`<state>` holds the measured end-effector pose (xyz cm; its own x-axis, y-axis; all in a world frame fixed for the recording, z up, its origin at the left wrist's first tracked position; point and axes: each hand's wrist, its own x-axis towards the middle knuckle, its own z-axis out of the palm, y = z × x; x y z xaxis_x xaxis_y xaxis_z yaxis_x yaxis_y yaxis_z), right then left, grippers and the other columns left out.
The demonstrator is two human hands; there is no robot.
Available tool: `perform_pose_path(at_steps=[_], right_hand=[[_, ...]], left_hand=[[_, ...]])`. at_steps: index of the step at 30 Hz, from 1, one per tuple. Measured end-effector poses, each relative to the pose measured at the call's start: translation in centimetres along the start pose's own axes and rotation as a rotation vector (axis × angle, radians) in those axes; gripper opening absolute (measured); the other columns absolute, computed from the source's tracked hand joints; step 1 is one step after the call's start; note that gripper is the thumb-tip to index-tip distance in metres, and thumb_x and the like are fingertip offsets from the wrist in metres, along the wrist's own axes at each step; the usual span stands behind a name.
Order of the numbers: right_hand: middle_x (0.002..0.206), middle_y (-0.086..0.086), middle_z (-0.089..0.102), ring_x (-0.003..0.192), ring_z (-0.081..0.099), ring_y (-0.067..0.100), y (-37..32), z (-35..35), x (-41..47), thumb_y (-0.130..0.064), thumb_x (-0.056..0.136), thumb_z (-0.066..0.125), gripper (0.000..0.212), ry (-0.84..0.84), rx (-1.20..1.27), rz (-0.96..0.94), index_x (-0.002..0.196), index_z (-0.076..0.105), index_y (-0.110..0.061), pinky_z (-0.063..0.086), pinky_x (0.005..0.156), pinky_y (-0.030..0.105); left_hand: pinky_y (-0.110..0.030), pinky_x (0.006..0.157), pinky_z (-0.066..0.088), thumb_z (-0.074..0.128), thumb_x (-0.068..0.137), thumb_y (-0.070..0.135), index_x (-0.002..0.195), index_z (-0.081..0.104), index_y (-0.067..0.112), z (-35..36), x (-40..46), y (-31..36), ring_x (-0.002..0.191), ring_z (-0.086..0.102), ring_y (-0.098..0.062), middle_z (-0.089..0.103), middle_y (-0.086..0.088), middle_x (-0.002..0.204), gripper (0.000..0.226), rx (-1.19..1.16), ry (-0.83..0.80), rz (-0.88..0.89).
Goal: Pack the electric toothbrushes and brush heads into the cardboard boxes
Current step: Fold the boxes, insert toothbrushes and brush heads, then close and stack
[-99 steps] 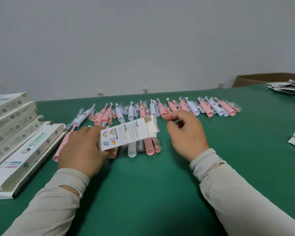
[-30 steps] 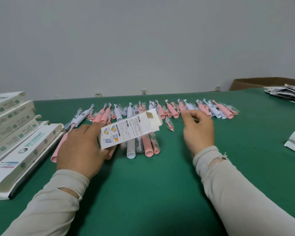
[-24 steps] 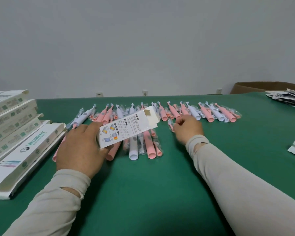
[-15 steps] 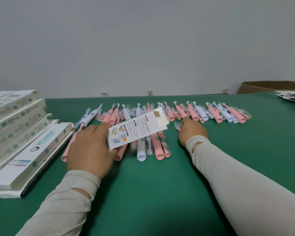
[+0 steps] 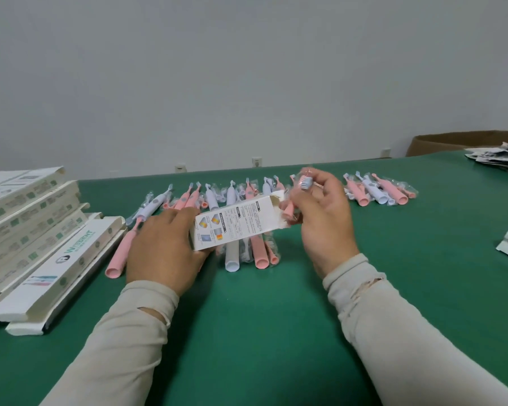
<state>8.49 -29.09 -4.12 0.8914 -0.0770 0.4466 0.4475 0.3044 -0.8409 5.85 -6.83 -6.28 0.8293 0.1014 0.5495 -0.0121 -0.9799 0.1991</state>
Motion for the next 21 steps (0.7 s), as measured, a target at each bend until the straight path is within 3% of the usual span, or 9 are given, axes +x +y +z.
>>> perform_pose_path(at_steps=[5,10,13,16,21], right_hand=[[0.095,-0.001,0.071,0.077,0.066,0.020,2.2,-1.2,-1.4,-0.013,0.096,0.054,0.031,-0.032,-0.215,-0.030,0.107,0.056,-0.043,0.060,0.066,0.046],[0.099,-0.006,0.072,0.082,0.071,0.011,2.3,-1.1,-1.1,-0.016,0.092,0.055,0.032,-0.095,-0.146,-0.034,0.104,0.058,-0.046,0.056,0.063,0.024],[0.103,-0.003,0.074,0.089,0.073,0.011,2.4,-0.9,-1.2,-0.010,0.098,0.053,0.031,-0.154,-0.127,-0.061,0.111,0.056,-0.038,0.057,0.065,0.022],[0.106,-0.001,0.075,0.082,0.072,0.005,2.2,-0.9,-1.2,-0.007,0.099,0.051,0.028,-0.177,-0.118,-0.060,0.113,0.053,-0.030,0.055,0.061,0.019],[0.109,0.000,0.076,0.091,0.074,0.013,2.0,-0.9,-1.2,-0.012,0.096,0.051,0.022,-0.175,-0.081,-0.026,0.111,0.053,-0.027,0.056,0.060,0.022]], left_hand=[[-0.039,0.082,0.048,0.073,0.081,0.053,0.127,0.055,0.032,1.1,-1.0,-0.2,0.105,0.053,-0.024,0.062,0.003,0.118,0.054,0.004,-0.027,-0.007],[-0.039,0.081,0.044,0.077,0.079,0.047,0.127,0.057,0.030,1.5,-1.1,-0.9,0.105,0.052,-0.026,0.063,0.002,0.117,0.055,-0.036,-0.017,-0.027],[-0.040,0.086,0.048,0.074,0.080,0.050,0.128,0.057,0.031,1.4,-1.3,-1.3,0.108,0.053,-0.025,0.063,0.003,0.120,0.054,-0.035,-0.026,-0.023],[-0.042,0.088,0.048,0.076,0.079,0.048,0.128,0.058,0.030,1.1,-1.2,-1.2,0.109,0.055,-0.027,0.064,0.001,0.120,0.055,-0.023,-0.017,-0.001],[-0.043,0.089,0.048,0.081,0.077,0.041,0.128,0.059,0.031,1.2,-1.1,-1.2,0.108,0.055,-0.026,0.064,0.001,0.120,0.056,-0.028,-0.037,0.057]])
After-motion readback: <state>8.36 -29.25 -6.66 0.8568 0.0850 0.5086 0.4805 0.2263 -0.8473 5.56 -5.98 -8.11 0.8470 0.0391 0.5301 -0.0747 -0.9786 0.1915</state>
